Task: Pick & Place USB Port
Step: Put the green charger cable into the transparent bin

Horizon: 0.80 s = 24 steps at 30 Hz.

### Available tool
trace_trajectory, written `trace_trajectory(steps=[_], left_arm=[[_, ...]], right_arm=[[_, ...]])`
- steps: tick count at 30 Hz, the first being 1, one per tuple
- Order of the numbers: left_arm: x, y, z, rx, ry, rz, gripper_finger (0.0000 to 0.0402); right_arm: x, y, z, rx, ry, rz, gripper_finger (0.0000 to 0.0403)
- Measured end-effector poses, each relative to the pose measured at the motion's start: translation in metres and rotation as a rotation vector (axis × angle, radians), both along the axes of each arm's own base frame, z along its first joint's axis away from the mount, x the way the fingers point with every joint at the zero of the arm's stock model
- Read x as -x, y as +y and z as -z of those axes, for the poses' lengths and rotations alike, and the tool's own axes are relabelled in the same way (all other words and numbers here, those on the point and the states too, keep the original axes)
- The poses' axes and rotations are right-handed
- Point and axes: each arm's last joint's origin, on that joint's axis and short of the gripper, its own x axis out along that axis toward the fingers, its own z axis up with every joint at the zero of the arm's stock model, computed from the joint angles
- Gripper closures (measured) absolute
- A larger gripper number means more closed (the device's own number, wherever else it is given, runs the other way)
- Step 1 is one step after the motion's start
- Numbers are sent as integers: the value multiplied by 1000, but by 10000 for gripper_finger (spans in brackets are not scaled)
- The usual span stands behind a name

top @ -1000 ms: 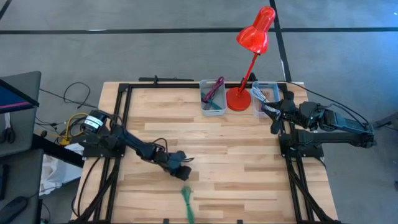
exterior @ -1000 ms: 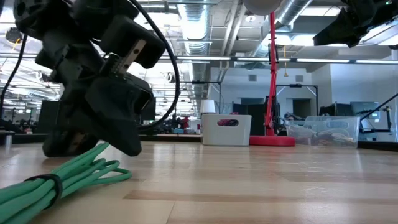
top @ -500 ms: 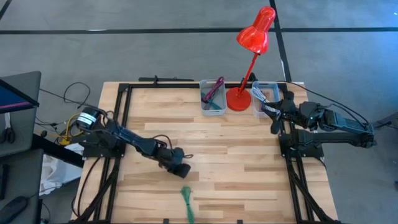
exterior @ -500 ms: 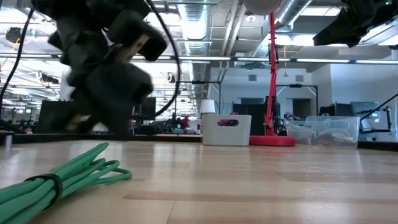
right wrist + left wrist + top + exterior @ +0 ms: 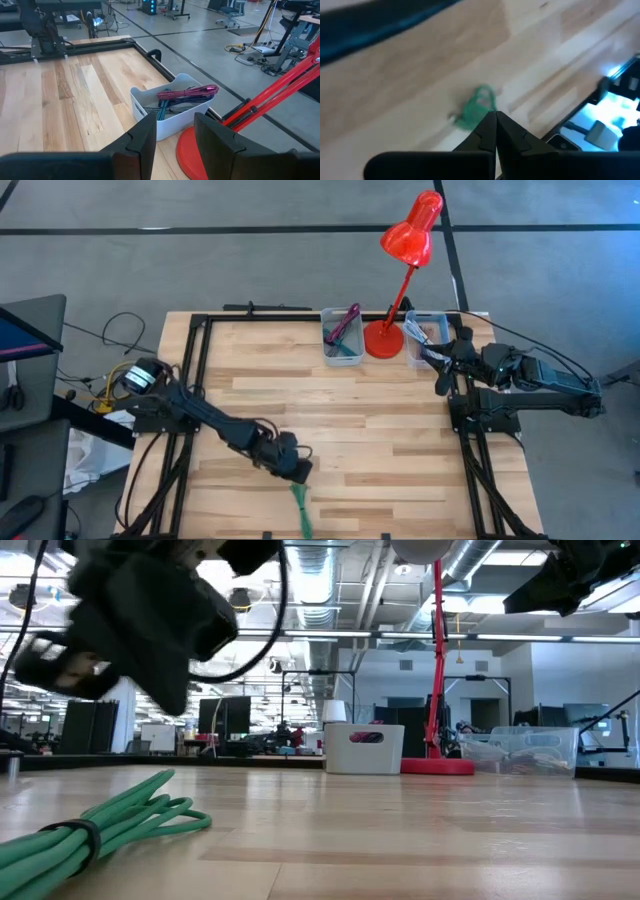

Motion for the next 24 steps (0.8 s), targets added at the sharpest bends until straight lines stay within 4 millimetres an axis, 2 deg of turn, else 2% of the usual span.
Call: trace_trajectory(steps=[3,6,11,18,24], left_arm=[[-1,-14,1,29,22,-41,400],[-5,-25,10,44,63,-68,400],[-23,-40,16,100,91,-51,400],[-29,-42,17,108,101,-58,400],[-27,-46,17,216,181,-20,386]], right_arm=[[0,0,0,-2,-1,0,278],[0,0,0,-9,-5,2,278],[0,0,0,-11,-7,3,278],[0,0,0,-12,-4,3,278],[0,0,1,-18,-4,5,278]])
